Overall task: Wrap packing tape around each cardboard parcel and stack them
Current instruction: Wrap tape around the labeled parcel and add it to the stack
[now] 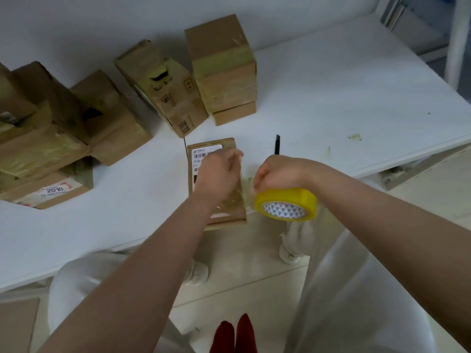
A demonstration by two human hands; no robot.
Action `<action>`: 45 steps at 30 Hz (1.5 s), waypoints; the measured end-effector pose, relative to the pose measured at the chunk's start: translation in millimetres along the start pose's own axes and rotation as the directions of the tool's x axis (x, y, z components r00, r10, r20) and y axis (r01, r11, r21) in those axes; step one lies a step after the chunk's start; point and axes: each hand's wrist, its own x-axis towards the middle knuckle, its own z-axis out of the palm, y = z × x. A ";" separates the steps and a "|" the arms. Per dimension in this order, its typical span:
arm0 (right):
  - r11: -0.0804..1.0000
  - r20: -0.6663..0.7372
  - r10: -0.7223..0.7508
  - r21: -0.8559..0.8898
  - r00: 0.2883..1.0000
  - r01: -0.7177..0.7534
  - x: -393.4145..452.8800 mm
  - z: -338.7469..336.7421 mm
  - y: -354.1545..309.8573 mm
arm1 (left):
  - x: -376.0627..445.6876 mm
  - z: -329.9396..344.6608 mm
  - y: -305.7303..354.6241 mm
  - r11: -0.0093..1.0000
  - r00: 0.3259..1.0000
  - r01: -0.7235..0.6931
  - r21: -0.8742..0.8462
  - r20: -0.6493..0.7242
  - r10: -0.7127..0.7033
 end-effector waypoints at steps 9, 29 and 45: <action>0.969 0.097 -0.089 0.240 0.991 0.064 -8.5 -15.6 35.1 | 79.7 58.5 42.7 0.976 0.954 0.023 0.218 0.287 -0.087; 0.964 0.101 0.013 0.264 0.995 -0.039 -3.8 -11.5 25.8 | 58.2 17.0 31.8 0.920 0.956 0.236 -0.314 0.243 -0.163; 0.979 -0.036 0.155 -0.125 0.987 -0.159 -4.4 17.7 -12.6 | -64.3 -17.5 -33.7 0.940 0.917 0.270 -0.208 0.353 -0.186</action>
